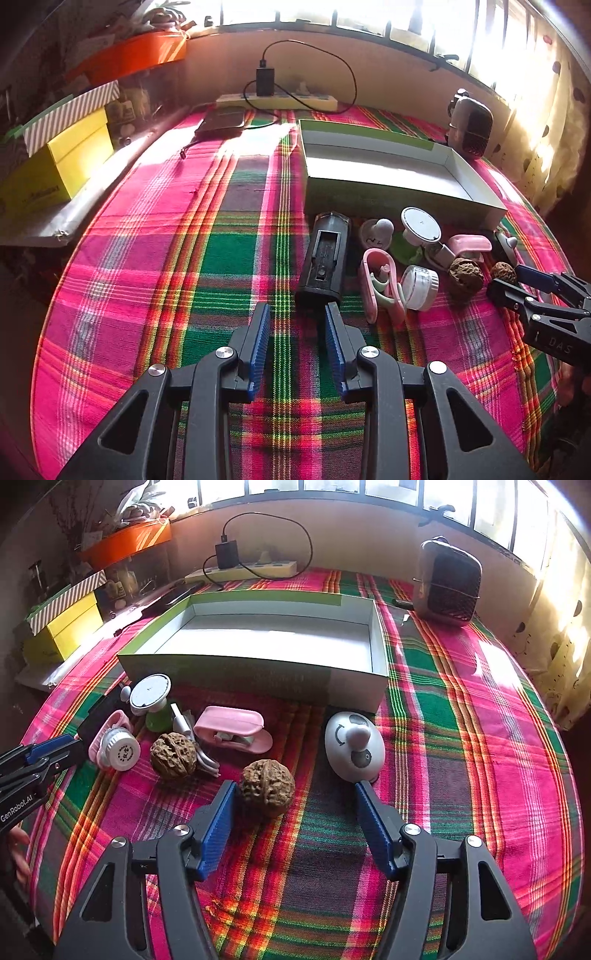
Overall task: Organize objects
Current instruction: 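Move the right tool to a brown walnut while the left tool approaches the black cylindrical device, then close the right tool on the walnut while the left tool grips the black device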
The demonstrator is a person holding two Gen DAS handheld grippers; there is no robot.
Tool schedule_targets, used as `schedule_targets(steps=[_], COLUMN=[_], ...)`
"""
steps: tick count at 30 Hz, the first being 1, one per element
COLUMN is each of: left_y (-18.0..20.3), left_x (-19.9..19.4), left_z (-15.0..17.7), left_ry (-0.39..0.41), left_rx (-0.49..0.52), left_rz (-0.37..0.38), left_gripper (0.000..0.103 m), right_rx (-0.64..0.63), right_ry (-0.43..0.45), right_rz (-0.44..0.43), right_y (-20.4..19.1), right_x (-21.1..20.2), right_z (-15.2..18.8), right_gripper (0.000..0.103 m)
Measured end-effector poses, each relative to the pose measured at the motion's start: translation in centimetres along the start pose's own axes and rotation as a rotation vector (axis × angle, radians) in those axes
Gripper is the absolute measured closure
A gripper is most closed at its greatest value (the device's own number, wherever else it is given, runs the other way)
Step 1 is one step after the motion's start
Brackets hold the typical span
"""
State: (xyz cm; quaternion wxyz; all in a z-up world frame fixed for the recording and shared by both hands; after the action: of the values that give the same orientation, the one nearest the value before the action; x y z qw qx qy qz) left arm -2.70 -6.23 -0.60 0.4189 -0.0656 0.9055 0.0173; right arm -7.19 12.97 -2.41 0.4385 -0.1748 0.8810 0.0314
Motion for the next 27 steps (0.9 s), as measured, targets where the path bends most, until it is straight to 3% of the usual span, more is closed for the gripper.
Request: schedule_targets(steps=[4, 10, 18, 27], left_y=[-0.2, -1.1, -0.4, 0.0], left_x=[0.0, 0.0, -0.5, 0.5], left_z=[-0.1, -0.1, -0.7, -1.7], left_ry=[-0.003, -0.02, 0.013, -0.009], left_rx=[0.0, -0.025, 0.028, 0.047], left_rz=[0.01, 0.086, 0.093, 0.117], left_gripper=[0.075, 0.075, 0.073, 0.069], right_rx=[0.001, -0.011, -0.024, -0.03], right_ry=[0.004, 0.007, 0.012, 0.011], right_rz=[0.0, -0.009, -0.027, -0.021], right_y=[0.0, -0.3, -0.9, -1.1], right_x=[-0.1, -0.1, 0.0, 0.1], right_z=[0.0, 0.0, -0.1, -0.2], right_gripper=[0.047, 0.055, 0.073, 0.073])
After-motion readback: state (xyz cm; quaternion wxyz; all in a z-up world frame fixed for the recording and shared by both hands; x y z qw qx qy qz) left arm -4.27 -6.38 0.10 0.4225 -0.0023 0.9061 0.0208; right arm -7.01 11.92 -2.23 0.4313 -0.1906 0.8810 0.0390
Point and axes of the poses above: each gripper's, at about its wrist camera, not at the fingertips, and x roughly the way its jaws point, y to its right, z to its underside, the point moved 1 cm from there along x, roughly the way its jaws point, and after that the axes turned 7 degrees about -z, right-handed, at the moved point
